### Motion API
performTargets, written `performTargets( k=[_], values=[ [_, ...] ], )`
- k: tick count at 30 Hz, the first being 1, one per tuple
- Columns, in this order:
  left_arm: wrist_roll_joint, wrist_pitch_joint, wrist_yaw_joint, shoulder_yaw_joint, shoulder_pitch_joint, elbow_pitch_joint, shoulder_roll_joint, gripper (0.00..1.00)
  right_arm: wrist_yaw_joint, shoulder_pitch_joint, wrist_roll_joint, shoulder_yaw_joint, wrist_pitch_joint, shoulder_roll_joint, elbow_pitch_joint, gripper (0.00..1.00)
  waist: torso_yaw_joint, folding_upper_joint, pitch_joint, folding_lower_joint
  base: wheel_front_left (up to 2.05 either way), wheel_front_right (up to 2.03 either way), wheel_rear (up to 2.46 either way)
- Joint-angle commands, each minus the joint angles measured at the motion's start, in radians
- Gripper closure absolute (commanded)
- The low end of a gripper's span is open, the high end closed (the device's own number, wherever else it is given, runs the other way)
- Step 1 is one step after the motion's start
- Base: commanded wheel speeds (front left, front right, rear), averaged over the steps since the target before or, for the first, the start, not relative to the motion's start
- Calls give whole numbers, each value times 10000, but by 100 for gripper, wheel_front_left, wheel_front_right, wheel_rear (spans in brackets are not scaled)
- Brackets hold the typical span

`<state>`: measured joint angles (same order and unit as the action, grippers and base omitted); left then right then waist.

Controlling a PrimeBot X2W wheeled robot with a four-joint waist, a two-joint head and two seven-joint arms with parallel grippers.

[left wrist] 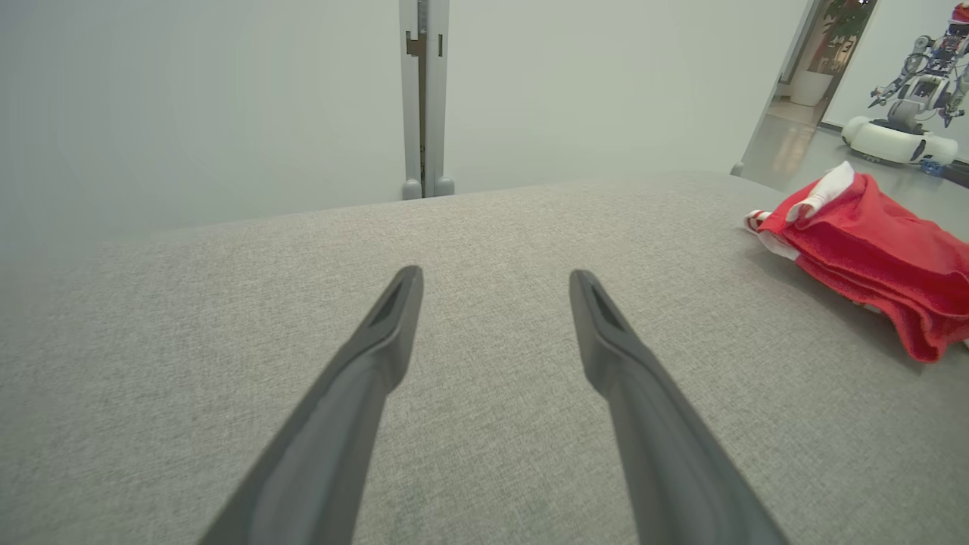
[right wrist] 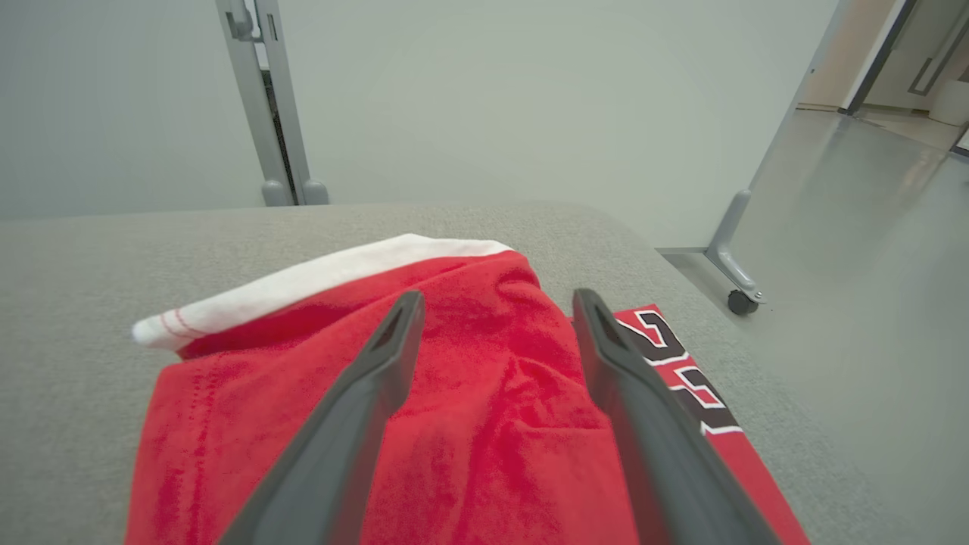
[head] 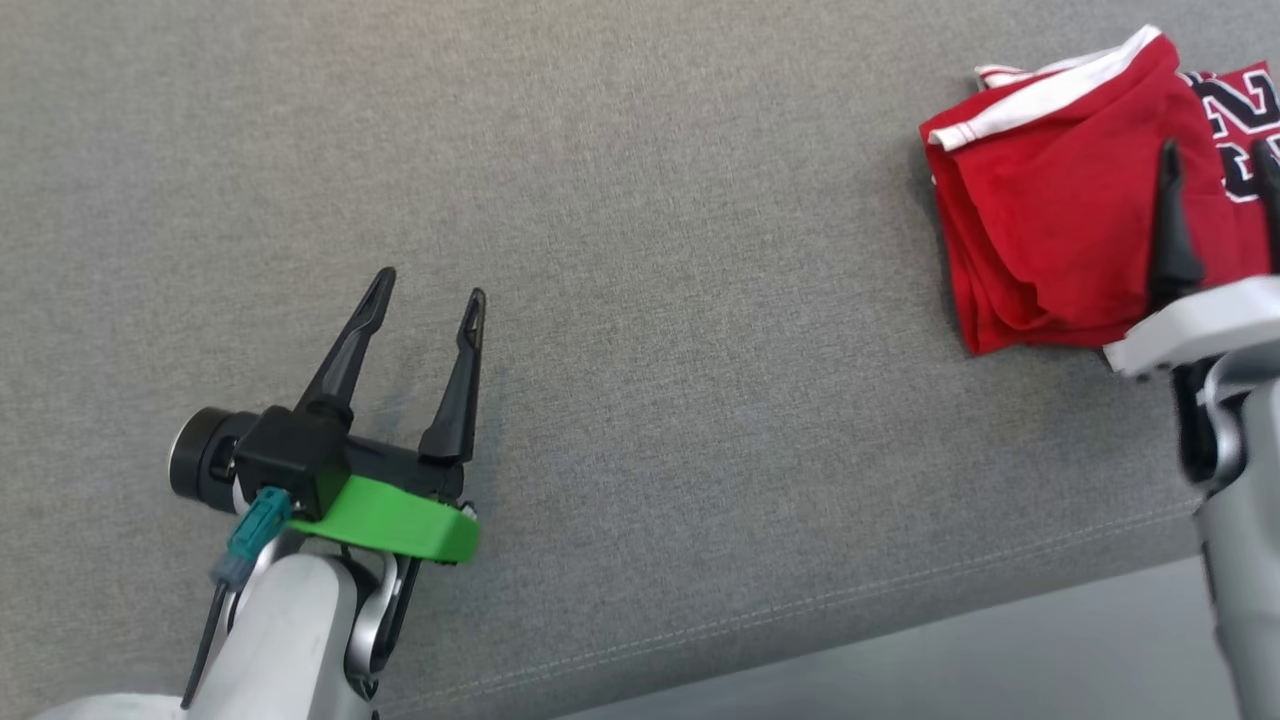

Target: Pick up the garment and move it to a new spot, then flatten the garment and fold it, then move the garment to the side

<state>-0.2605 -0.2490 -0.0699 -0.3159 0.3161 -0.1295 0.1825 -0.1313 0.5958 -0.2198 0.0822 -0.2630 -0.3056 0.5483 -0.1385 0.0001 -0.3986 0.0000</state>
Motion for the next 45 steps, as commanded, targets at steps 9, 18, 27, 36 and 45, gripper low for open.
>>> performTargets(
  k=[9, 18, 27, 36, 45],
  values=[
    [-227, -128, 462, 474, -844, -6, 110, 0, 13, -2862, 493, -524, -28, 1741, -3322, 0, 410, -1, 1485, 0, 0, 0, 0],
    [-363, -162, 813, 965, -1633, -23, 123, 0, 13, -4662, 800, -892, -28, 2445, -4497, 0, 1030, -1, 2282, 0, 0, 0, 0],
    [-285, -154, 1031, 1342, -2603, 43, -49, 0, 13, -6016, 710, -702, 7, 2537, -4837, 0, 1545, -1, 3256, 0, 0, 0, 0],
    [-178, -155, 921, 1287, -2769, -21, -231, 0, 13, -6342, 663, -686, 145, 2540, -5066, 0, 1672, -1, 3391, 0, 0, 0, 0],
    [-109, -156, 878, 1283, -2651, -128, -297, 0, 13, -6371, 688, -641, 199, 2539, -5177, 0, 1620, -1, 3331, 0, 0, 0, 0]
  ],
)
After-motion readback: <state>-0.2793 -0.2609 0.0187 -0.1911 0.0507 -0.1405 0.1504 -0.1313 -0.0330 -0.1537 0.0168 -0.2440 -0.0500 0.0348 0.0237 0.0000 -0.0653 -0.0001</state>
